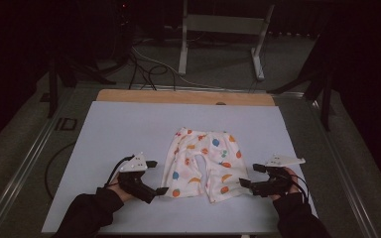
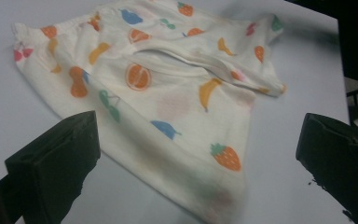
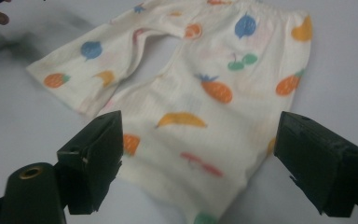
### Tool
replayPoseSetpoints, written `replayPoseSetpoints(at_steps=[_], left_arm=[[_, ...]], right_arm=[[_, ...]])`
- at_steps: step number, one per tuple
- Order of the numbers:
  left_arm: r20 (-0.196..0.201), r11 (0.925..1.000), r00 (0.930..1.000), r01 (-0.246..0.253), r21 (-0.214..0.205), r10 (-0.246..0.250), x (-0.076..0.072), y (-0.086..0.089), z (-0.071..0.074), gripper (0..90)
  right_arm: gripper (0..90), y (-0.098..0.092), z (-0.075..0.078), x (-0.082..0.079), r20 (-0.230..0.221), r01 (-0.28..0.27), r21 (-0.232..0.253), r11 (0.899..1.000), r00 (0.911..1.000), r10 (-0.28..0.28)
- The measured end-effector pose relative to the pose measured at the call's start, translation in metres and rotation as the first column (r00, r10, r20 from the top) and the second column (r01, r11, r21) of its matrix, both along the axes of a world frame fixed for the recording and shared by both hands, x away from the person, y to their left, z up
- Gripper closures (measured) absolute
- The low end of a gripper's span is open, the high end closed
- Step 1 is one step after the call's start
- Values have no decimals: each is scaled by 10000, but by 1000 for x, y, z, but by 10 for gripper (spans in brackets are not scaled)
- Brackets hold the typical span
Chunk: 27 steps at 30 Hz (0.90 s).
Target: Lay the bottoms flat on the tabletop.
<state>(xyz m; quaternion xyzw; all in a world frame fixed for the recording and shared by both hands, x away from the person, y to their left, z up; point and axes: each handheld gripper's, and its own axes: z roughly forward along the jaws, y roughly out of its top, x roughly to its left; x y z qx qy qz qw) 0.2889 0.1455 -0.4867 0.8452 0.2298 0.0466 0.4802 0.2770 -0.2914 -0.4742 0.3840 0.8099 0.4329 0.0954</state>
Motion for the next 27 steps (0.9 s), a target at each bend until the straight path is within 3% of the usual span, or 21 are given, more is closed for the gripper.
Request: replayPoseSetpoints(at_steps=[8, 21, 27], left_arm=[[-2, 9997, 9998, -201, 149, 201, 20, -8, 6, 4], [75, 9958, 9969, -789, 473, 786, 70, -24, 11, 4], [-44, 9927, 9941, -1078, 532, 1082, 91, -35, 10, 4]], right_arm=[[160, 14, -2, 24, 253, -158, -34, 9999, 9996, 159], [159, 16, 1, 68, 840, 489, -211, 9986, 9954, -470], [159, 16, 2, 84, 806, 545, -187, 9983, 9953, -528]])
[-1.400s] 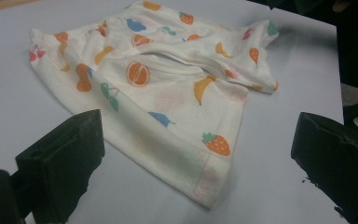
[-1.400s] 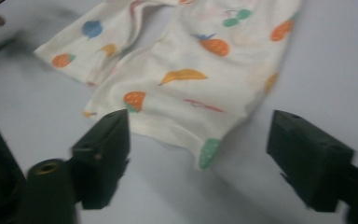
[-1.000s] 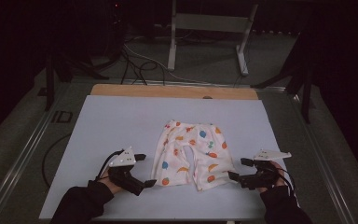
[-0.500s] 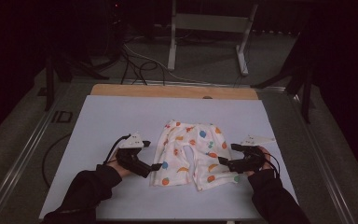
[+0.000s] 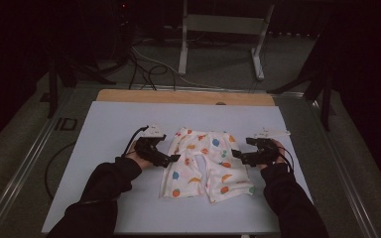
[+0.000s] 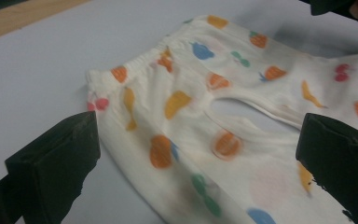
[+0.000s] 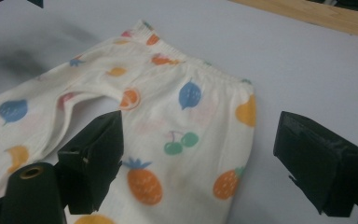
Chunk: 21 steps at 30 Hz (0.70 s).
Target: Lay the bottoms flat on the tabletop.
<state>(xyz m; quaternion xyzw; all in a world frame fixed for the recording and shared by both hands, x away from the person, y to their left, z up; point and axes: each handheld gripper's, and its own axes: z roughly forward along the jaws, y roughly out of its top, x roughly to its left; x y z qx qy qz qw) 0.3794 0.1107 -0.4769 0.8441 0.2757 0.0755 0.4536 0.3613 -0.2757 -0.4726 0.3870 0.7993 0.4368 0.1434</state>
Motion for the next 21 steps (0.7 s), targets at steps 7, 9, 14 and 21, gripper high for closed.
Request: replayPoseSetpoints(at_steps=[7, 9, 14, 21], left_arm=[[-135, 9984, 9984, -541, 155, 543, 31, -17, -5, 4], [-226, 9972, 9972, -709, 237, 714, 39, -20, -7, 6], [-447, 9895, 9895, -1355, 503, 1378, 61, -27, -15, 54], [-812, 9694, 9701, -2194, 1103, 2288, 84, -30, -32, 184]], right_arm=[[153, 3, -2, 26, -527, 427, 144, 9990, 9977, -419], [163, 5, -3, 36, -613, 736, 259, 9970, 9955, -719], [252, 11, -5, 59, -987, 1060, 303, 9939, 9898, -1026], [421, 18, -21, 87, -1377, 1771, -109, 9841, 9745, -1769]])
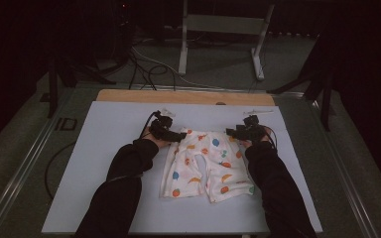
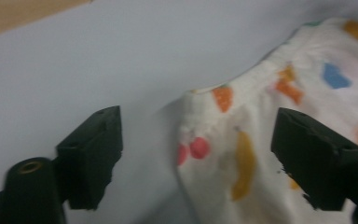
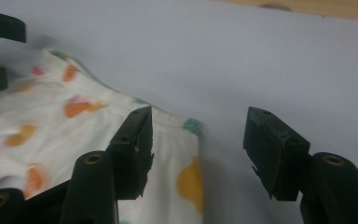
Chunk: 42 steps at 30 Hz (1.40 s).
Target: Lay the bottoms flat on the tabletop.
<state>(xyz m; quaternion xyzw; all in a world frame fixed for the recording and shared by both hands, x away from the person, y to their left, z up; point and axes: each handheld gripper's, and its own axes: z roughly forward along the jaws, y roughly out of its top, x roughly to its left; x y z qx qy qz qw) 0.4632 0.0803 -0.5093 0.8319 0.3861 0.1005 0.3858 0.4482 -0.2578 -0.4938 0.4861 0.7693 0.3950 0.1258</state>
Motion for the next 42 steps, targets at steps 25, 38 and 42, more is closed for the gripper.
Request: replayPoseSetpoints(at_steps=[25, 38, 42], left_arm=[[-280, 9990, 9991, 327, 311, -318, 7, -15, -9, 846], [-325, 9996, 9991, 287, -6, -287, 5, -12, -9, 846], [-351, 9997, 9990, 258, -53, -259, 5, -12, -9, 845]], right_arm=[[900, 16, -21, 21, -1079, -258, -1083, 9938, 9941, 140], [712, 20, -13, 24, -654, -120, -983, 9951, 9978, 56], [589, 22, -14, 27, -770, -35, -793, 9968, 9970, -26]])
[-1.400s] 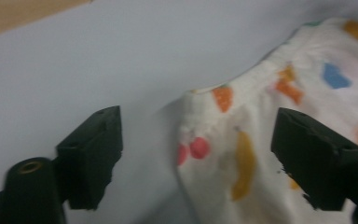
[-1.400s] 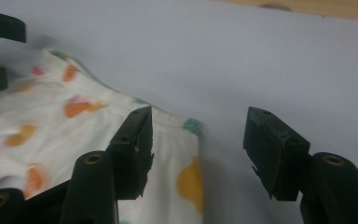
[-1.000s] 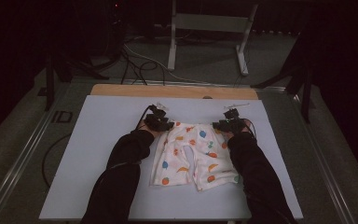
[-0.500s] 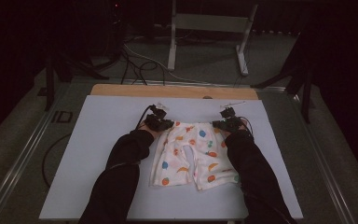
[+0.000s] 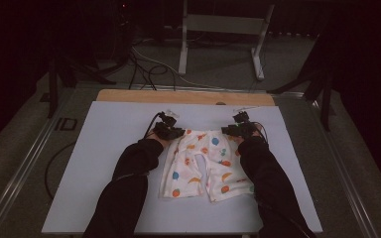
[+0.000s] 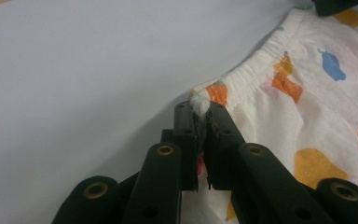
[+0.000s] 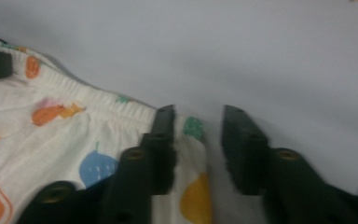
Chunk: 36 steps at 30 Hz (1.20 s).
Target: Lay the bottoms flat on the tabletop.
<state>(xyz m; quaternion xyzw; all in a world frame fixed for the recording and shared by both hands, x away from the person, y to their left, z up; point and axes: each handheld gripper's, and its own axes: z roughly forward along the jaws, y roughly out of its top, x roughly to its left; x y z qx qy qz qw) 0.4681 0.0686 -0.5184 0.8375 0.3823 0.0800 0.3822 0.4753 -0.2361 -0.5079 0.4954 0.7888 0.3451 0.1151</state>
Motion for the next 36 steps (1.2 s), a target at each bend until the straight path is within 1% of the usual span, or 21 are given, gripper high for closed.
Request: replayPoseSetpoints(at_steps=[2, 5, 6, 8, 9, 10, 11, 12, 13, 15, 16, 17, 18, 20, 24, 25, 28, 31, 32, 34, 36], left_arm=[[-65, 10000, 10000, 31, -20, -31, 0, 0, -1, 846], [-78, 9999, 10000, 55, -87, -56, 0, 1, -1, 846], [-79, 9999, 10000, 60, -100, -61, 0, 1, -2, 846], [-128, 9999, 9999, 56, -97, -57, -2, 1, -2, 846], [-128, 9999, 9999, 56, -97, -57, -2, 1, -2, 846], [-181, 9998, 9998, 75, -193, -78, -3, 3, -1, 846], [-149, 9997, 9999, 77, -221, -81, -5, 4, 1, 847], [-160, 9998, 9998, 70, -203, -73, -7, 6, 3, 847], [-160, 9998, 9998, 70, -203, -73, -7, 6, 3, 847], [-125, 9999, 9999, 85, -138, -87, -11, 16, 10, 848], [-125, 9999, 9999, 85, -138, -87, -11, 16, 10, 848], [-39, 9999, 10000, -57, -86, 56, -9, 24, 15, 848], [9, 9997, 9998, -173, -156, 173, -8, 28, 18, 848], [68, 9994, 9995, -310, -130, 311, -4, 29, 22, 848], [278, 9993, 9993, -255, 277, 247, 6, 22, 23, 847], [278, 9993, 9993, -255, 277, 247, 6, 22, 23, 847], [494, 9988, 9986, -209, 439, 188, 17, 12, 21, 846], [560, 9983, 9983, -196, 540, 166, 26, 8, 18, 846], [628, 9982, 9979, -169, 580, 133, 28, 6, 18, 846], [806, 9977, 9967, -188, 658, 134, 32, 2, 19, 845], [918, 9977, 9955, -283, 621, 226, 35, -2, 21, 844]], right_arm=[[573, 3, -2, 1, -64, -32, -208, 9998, 10000, 31], [579, 8, -7, 1, -225, -104, -717, 9974, 9997, 88], [612, 10, -7, 0, -132, -161, -889, 9959, 9998, 150], [740, 13, -6, -2, -241, -386, -976, 9945, 9990, 364], [740, 13, -6, -2, -241, -386, -976, 9945, 9990, 364], [842, 17, -5, -2, -318, -486, -1032, 9935, 9985, 455], [852, 18, -3, -3, -289, -553, -1076, 9926, 9982, 525], [856, 20, -1, -3, -217, -629, -1079, 9922, 9979, 609], [858, 22, 0, -3, -169, -751, -885, 9932, 9971, 739], [859, 25, 4, -4, 30, -921, -701, 9933, 9957, 926], [859, 25, 4, -4, 30, -921, -701, 9933, 9957, 926], [859, 29, 8, -4, 294, -948, -594, 9937, 9949, 967], [860, 29, 9, -4, 411, -932, -500, 9944, 9946, 953], [859, 31, 13, -3, 559, -824, -143, 9965, 9950, 831], [859, 34, 16, 0, 945, -482, -385, 9981, 9942, 516], [859, 34, 16, 0, 945, -482, -385, 9981, 9942, 516], [858, 27, 18, 5, 1092, -136, -359, 9993, 9939, 175], [857, 19, 17, 10, 1071, -30, -283, 9996, 9942, 60], [857, 18, 16, 12, 999, 22, -193, 9998, 9950, -3], [857, 16, 16, 15, 1023, 131, -243, 9996, 9947, -106], [858, 15, 15, 18, 971, 305, -193, 9994, 9949, -284]])
